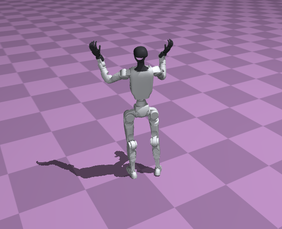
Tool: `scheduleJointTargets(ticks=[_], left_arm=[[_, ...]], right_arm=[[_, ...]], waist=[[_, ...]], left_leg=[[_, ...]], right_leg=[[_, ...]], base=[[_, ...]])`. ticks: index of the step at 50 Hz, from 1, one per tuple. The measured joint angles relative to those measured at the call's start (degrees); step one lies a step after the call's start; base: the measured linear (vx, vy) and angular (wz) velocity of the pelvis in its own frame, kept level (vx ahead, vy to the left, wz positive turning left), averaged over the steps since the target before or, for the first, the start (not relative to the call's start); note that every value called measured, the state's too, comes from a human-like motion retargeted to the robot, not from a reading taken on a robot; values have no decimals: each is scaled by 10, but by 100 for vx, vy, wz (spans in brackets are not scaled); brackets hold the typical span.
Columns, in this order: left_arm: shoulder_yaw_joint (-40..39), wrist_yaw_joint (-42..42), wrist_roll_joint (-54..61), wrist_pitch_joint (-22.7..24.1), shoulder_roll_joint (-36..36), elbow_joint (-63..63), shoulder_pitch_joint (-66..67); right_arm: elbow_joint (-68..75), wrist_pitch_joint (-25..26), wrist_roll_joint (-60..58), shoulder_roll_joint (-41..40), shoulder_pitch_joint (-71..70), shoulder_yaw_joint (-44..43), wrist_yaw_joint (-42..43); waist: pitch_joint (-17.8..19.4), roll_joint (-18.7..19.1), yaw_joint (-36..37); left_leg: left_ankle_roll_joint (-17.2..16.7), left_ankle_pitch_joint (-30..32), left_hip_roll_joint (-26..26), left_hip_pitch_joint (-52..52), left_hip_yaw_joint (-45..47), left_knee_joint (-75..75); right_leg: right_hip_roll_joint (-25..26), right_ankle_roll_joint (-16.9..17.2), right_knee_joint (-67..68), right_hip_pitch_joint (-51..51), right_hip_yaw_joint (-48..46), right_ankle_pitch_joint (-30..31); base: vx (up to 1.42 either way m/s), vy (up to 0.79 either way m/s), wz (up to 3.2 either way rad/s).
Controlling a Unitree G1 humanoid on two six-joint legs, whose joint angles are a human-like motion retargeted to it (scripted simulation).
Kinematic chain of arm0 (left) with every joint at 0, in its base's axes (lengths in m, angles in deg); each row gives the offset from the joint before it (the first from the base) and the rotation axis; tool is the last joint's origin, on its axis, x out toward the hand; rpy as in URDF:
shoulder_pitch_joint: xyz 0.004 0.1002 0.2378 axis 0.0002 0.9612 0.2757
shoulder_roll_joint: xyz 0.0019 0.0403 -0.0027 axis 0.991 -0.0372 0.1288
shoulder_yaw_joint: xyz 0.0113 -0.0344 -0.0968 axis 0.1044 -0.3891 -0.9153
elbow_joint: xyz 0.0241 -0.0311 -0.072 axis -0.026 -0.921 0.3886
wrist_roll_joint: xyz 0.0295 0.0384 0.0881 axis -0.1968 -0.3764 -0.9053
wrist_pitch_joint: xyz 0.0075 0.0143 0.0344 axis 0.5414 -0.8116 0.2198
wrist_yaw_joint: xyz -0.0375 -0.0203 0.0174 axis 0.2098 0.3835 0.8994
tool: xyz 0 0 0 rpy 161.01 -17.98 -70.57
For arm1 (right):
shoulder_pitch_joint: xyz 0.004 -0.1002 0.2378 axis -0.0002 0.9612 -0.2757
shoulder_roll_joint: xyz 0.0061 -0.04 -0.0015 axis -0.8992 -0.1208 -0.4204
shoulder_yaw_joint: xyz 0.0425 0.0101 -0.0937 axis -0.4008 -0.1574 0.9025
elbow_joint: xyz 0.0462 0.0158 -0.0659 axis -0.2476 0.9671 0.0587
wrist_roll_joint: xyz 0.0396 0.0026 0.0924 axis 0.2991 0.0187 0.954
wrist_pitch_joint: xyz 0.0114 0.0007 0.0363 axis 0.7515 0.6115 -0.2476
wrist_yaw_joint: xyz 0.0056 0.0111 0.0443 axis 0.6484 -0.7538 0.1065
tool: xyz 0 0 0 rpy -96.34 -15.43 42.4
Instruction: Upper body actions
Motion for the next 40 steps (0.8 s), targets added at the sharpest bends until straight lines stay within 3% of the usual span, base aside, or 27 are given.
scheduleJointTargets(ticks=[5,16,22,27,35,40], left_arm=[[-17,7,35,5,-6,-16,17],[-54,-1,-80,21,-2,18,97],[-77,5,-135,28,-11,45,188],[-79,28,-116,26,-57,29,260],[-36,150,-49,15,-167,-87,358],[-2,280,-50,-46,-223,-257,363]], right_arm=[[4,-18,26,0,21,-4,-9],[-30,-34,-77,45,95,24,-26],[-38,-90,-117,42,176,45,-35],[-8,-154,-129,25,253,85,-76],[129,-192,-225,-19,353,160,-211],[285,-169,-299,-49,378,205,-283]], waist=[[6,1,-2],[28,-1,-5],[39,-3,-9],[49,-4,-11],[63,-4,-14],[71,-4,-10]], left_leg=[[0,1,0,0,1,0],[-1,3,1,1,4,-1],[-1,4,1,-1,3,-1],[-1,5,2,-1,4,-1],[-2,5,2,2,6,-1],[-2,6,2,5,6,-1]], right_leg=[[1,-1,0,-1,1,1],[1,-4,0,-3,4,3],[2,-5,0,-4,4,3],[3,-5,0,-5,5,4],[3,-7,0,-3,7,4],[3,-7,0,-1,7,5]], base=[[-1,0,-1],[-4,-1,-2],[-4,-6,0],[-4,-3,-1],[-4,-2,-2],[-7,-2,0]])
